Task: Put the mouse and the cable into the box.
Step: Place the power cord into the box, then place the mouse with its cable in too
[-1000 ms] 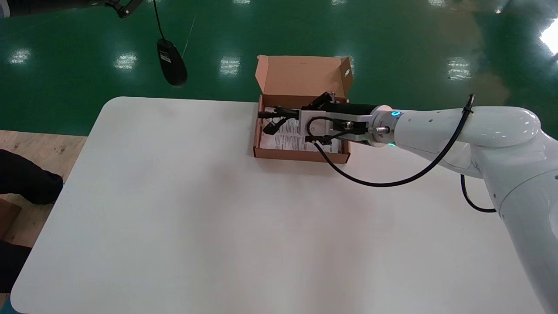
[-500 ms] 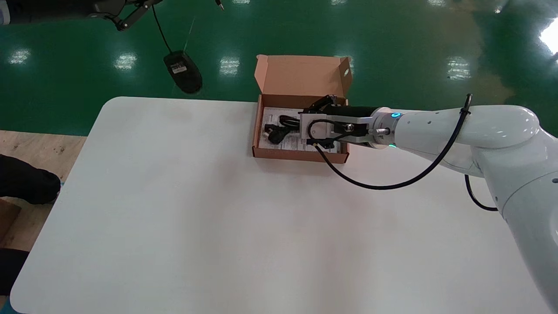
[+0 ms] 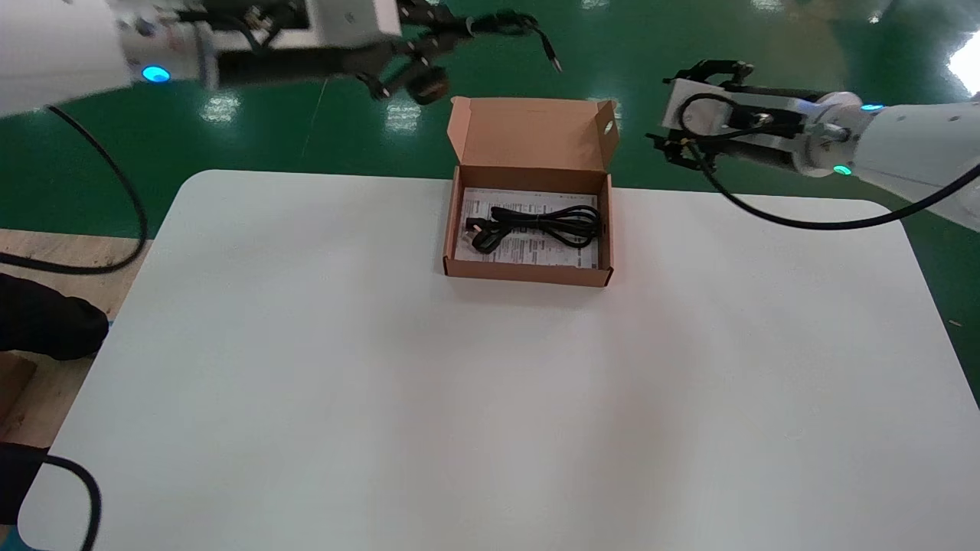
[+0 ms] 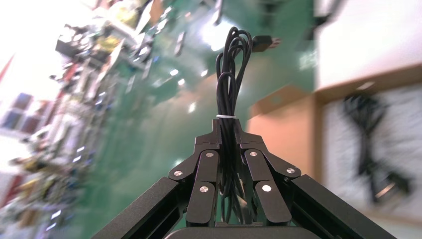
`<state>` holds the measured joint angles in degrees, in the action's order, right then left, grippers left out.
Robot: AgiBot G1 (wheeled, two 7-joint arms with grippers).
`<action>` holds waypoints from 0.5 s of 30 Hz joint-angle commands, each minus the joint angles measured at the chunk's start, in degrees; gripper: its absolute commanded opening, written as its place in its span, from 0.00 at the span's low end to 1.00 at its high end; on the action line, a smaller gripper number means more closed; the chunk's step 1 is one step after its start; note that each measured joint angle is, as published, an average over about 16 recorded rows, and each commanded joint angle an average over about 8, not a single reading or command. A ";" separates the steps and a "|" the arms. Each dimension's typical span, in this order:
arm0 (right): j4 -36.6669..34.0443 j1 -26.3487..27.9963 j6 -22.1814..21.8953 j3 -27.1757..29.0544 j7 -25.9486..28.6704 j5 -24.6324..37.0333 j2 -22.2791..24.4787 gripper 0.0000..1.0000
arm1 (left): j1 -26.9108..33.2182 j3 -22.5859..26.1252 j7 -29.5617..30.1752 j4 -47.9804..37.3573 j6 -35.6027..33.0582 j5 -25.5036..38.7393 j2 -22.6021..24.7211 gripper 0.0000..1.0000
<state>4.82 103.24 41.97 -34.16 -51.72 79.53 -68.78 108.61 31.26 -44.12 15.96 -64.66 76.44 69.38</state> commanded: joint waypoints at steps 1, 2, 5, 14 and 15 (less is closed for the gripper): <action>-0.76 1.20 0.48 0.36 -0.76 -0.41 1.87 1.00 | -0.86 -0.10 -1.65 -2.14 -0.66 -0.61 2.58 0.00; -1.05 1.57 0.34 0.45 -1.26 -0.48 2.87 1.00 | -1.23 -0.06 -2.47 -3.22 0.43 -0.60 3.88 0.00; -1.94 2.47 -0.40 0.58 -2.71 -0.53 5.86 1.00 | -2.62 0.05 -4.49 -5.41 4.66 -0.73 6.98 0.00; -4.58 3.39 -2.06 0.07 -4.93 0.38 12.65 1.00 | -9.72 2.65 -2.76 -1.77 12.90 -4.79 9.32 0.00; -4.83 3.36 -2.09 -0.01 -4.90 0.49 13.07 1.00 | -10.27 3.20 -1.94 -1.22 13.53 -5.43 9.33 0.00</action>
<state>0.17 106.53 40.15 -34.16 -56.29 79.98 -56.23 99.32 34.76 -45.94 14.45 -51.15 71.18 78.62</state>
